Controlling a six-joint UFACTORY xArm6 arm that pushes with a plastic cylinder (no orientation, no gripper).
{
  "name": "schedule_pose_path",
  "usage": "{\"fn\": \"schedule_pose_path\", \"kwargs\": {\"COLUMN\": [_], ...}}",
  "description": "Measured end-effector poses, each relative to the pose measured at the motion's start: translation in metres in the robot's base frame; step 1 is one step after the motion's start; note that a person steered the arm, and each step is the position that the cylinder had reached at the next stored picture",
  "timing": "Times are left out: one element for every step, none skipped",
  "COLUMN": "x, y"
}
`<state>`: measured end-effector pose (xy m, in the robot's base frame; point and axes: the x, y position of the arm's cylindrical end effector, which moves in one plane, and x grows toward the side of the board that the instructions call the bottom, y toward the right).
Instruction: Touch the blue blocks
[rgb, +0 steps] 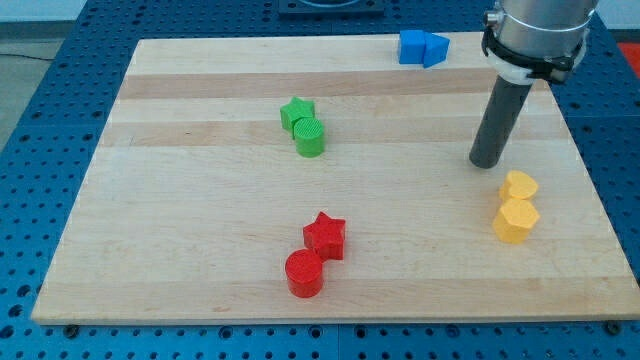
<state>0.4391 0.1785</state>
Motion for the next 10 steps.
{"fn": "schedule_pose_path", "kwargs": {"x": [-0.026, -0.031, -0.031, -0.039, -0.084, -0.13, -0.171, -0.204, -0.237, -0.241], "y": [-0.013, -0.049, -0.046, -0.044, -0.044, -0.023, 0.01, 0.021, 0.022, -0.023]}}
